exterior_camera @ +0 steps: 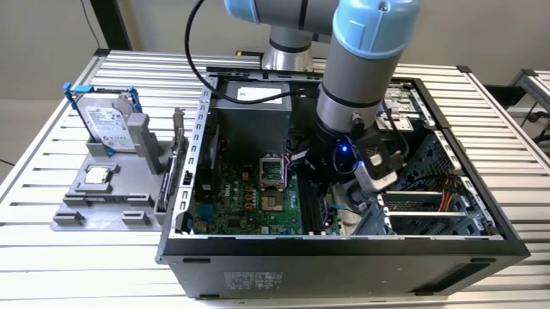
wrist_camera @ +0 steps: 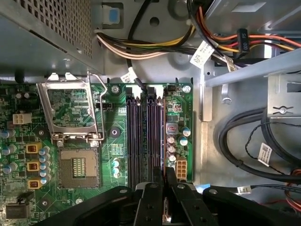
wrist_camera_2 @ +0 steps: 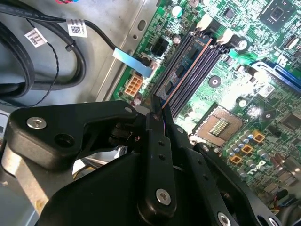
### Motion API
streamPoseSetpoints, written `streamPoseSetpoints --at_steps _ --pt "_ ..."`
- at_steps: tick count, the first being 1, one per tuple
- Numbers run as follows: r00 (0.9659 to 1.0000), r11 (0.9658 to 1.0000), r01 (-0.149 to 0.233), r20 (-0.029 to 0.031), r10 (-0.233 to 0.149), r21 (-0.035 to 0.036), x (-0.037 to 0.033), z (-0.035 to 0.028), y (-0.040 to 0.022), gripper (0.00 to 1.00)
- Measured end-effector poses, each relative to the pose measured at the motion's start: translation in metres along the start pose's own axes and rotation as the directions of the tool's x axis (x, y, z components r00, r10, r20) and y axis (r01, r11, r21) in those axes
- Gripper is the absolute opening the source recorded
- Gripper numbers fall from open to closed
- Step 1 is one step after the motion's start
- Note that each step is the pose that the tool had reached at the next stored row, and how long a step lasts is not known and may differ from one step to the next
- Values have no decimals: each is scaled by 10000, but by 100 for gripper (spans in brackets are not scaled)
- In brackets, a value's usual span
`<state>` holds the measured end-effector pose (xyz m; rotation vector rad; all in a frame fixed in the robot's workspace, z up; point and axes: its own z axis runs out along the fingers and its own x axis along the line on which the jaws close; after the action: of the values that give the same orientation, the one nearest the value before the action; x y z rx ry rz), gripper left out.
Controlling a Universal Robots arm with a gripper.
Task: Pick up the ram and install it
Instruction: 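Insert the ram into the slot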
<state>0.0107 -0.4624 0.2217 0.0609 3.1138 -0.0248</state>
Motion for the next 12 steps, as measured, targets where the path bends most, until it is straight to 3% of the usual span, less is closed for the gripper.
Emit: streamPoseSetpoints --at_steps 6,12 --pt "10000 10000 0 -9 0 39 2 51 -1 0" --pt "10000 10000 7 -10 -7 33 4 57 -13 0"
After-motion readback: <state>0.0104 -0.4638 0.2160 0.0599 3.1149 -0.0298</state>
